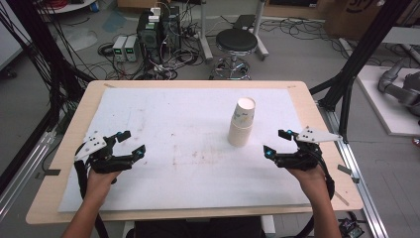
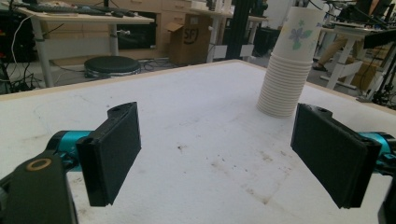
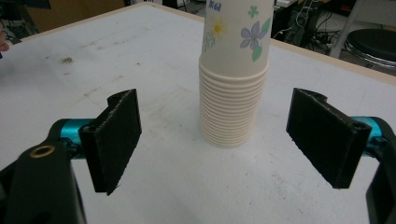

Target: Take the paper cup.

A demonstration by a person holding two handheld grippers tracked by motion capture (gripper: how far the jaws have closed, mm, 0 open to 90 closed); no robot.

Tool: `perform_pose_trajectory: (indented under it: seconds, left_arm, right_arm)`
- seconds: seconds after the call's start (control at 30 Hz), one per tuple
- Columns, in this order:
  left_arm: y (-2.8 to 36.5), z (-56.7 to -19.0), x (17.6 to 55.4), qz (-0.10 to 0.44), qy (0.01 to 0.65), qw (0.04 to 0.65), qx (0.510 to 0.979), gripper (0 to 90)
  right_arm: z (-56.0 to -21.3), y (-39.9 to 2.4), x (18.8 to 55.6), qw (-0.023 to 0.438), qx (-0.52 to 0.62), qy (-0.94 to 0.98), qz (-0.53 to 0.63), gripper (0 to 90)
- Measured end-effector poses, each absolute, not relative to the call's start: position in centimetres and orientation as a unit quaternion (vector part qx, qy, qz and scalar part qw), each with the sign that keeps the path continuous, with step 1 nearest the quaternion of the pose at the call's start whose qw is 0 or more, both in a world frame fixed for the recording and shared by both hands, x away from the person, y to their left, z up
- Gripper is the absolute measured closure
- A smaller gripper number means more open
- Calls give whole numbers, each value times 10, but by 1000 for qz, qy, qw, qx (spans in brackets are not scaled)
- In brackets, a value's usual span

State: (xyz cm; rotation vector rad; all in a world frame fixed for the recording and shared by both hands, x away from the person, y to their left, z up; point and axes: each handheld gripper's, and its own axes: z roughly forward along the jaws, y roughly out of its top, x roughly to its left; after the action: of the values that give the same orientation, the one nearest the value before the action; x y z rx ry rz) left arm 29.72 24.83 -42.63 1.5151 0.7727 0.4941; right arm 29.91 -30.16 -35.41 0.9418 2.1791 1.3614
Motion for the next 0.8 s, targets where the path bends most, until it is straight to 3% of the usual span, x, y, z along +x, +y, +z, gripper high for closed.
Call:
perform_pose_trajectory:
  seconds: [0.8]
  left_arm:
    - [247,-427,298,208,339,637,660,160]
  right_arm:
    - [-315,-275,341,202,328,795,468,180]
